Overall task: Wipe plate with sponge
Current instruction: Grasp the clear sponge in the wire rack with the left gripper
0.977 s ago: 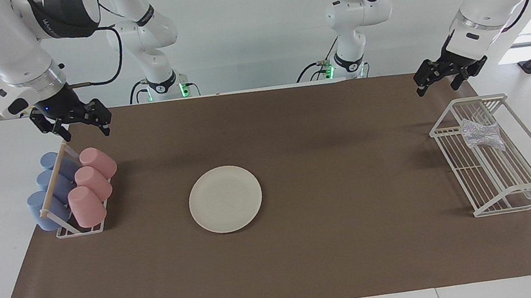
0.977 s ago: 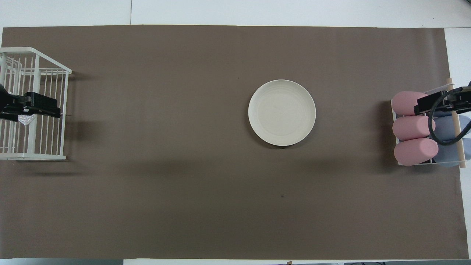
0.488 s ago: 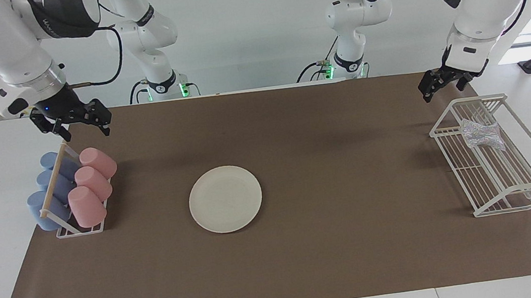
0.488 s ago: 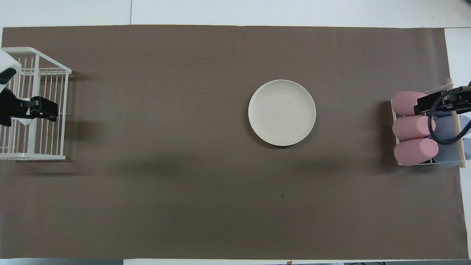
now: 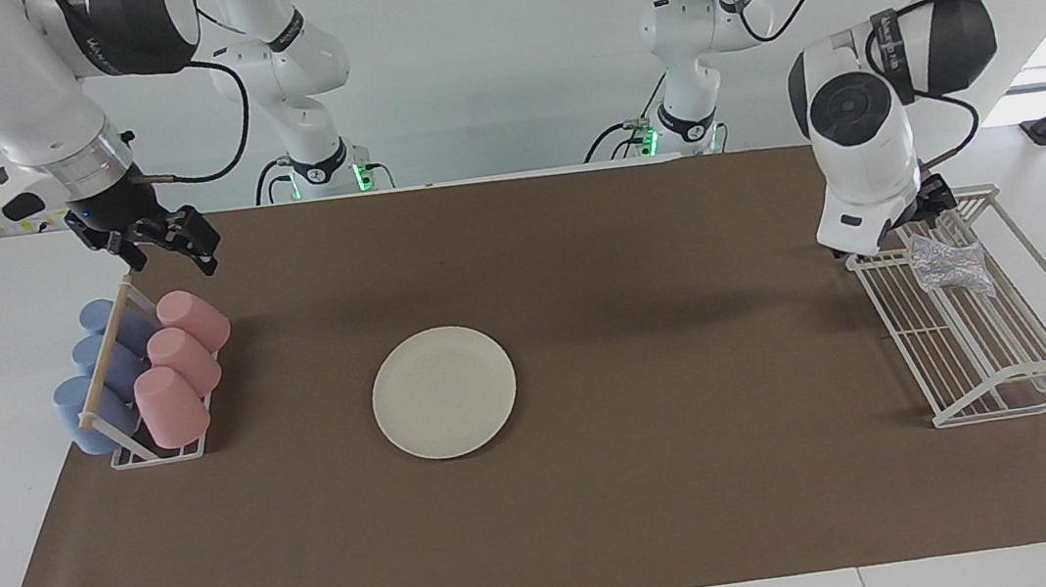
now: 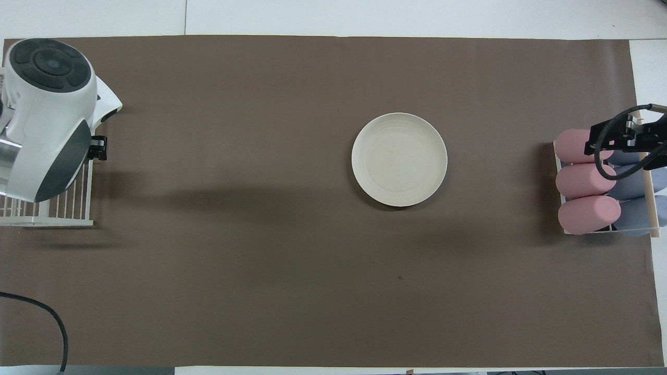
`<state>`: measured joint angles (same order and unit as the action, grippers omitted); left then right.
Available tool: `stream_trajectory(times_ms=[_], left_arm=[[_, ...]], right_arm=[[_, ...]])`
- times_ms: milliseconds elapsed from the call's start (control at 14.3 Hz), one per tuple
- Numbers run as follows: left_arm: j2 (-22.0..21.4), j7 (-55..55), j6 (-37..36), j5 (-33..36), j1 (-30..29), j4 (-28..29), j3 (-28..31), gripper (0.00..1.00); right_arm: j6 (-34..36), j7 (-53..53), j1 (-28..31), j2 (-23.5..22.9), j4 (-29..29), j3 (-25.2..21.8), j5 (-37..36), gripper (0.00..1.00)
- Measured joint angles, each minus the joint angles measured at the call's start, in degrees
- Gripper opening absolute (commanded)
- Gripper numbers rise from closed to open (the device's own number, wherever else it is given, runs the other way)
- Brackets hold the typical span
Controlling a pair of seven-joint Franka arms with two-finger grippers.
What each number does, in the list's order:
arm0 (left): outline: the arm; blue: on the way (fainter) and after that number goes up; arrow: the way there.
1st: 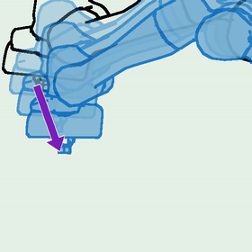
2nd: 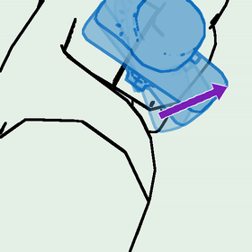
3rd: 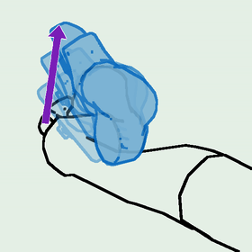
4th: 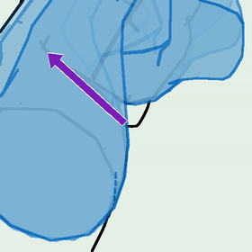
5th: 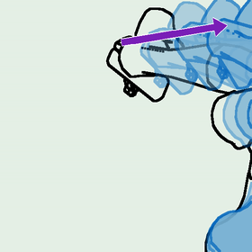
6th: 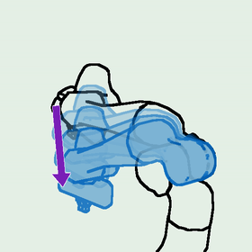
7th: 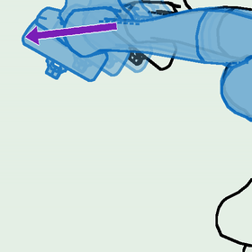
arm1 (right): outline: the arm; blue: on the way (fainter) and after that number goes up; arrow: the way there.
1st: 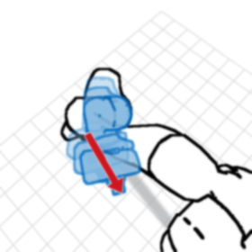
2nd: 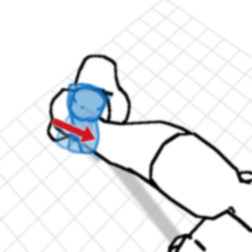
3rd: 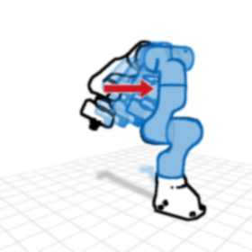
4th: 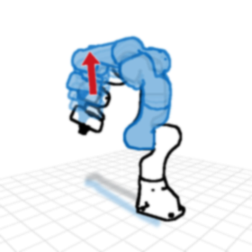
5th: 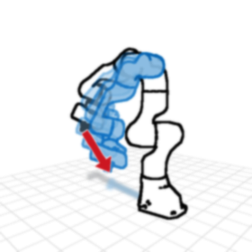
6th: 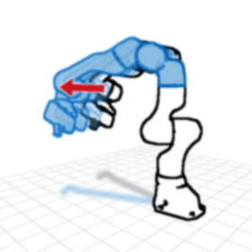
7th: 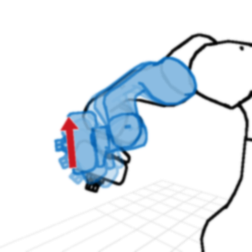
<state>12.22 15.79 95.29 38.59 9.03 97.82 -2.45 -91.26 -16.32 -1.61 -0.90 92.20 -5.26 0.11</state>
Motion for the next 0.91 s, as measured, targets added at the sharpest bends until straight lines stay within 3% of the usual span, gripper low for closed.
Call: stream_trajectory(times_ms=[419,628,698,837,907], left_arm=[[6.4,4.7,0.0,10.6,0.0,0.0,0.3,1.0],[7.1,5.0,0.0,11.7,0.0,-0.1,0.3,0.96],[7.1,5.0,0.0,11.7,-0.1,-0.2,0.4,0.92],[7.1,5.0,0.0,11.8,-0.2,-0.3,0.5,0.74],[7.1,5.0,0.0,11.8,-0.4,-0.3,0.5,0.56]], right_arm=[[0.0,-25.7,-2.2,0.0,0.0,0.3,0.0,1.0],[0.1,-36.0,-3.3,0.1,0.1,0.4,0.0,1.0],[0.2,-39.3,-3.3,0.1,0.1,0.5,0.0,1.0],[0.4,-46.1,-3.9,0.3,0.3,0.6,0.0,1.0],[0.8,-50.1,-4.3,0.4,0.5,0.6,0.0,1.0]])
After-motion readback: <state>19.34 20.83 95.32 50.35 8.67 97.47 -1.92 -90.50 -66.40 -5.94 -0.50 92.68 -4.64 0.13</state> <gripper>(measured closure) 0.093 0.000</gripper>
